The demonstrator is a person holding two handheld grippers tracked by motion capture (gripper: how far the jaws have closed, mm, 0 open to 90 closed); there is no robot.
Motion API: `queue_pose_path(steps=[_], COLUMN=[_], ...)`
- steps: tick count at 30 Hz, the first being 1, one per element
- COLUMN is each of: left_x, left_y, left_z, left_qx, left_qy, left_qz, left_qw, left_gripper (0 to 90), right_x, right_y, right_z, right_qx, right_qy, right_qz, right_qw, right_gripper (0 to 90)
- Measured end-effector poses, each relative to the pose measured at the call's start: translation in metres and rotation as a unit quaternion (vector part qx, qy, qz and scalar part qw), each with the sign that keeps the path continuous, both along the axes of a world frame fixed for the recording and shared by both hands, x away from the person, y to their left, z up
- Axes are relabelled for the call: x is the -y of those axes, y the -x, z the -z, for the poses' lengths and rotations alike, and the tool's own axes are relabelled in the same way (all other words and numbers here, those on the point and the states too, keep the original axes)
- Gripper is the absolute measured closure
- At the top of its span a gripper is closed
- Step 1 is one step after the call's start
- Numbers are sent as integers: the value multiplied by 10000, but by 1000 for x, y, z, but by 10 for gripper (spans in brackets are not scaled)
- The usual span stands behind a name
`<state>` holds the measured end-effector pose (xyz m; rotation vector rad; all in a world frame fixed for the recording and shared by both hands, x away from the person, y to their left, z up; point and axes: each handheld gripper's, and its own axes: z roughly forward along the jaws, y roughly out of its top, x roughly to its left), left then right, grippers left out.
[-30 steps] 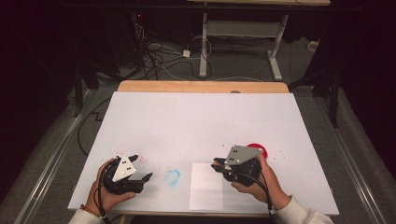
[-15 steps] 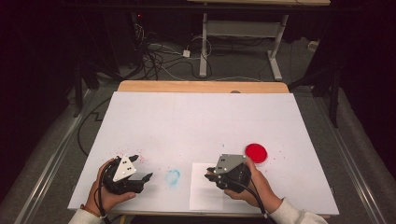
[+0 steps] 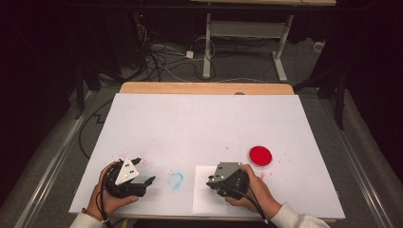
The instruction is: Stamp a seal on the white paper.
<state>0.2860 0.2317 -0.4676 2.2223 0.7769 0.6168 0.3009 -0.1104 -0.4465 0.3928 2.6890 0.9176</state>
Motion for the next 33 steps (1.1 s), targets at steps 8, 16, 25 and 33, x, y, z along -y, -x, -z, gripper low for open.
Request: queue_pose_path(steps=[8, 16, 25, 33], left_x=[0, 0, 0, 1], left_y=[0, 1, 1, 1], left_z=[0, -1, 0, 0], left_qx=[5, 70, -2, -16], left_qy=[-8, -44, -39, -63], left_qz=[-2, 23, 18, 22], left_qw=[10000, 10000, 10000, 10000], left_gripper=[214, 214, 214, 214], right_x=[-5, -2, -2, -3], right_y=[-1, -3, -3, -2], right_z=[16, 20, 20, 20], right_qx=[-130, -223, -209, -190], right_qy=[217, 72, 116, 153], right_qz=[-99, -44, -66, -57], right_qw=[9996, 9997, 9997, 9997], right_gripper=[766, 765, 765, 766])
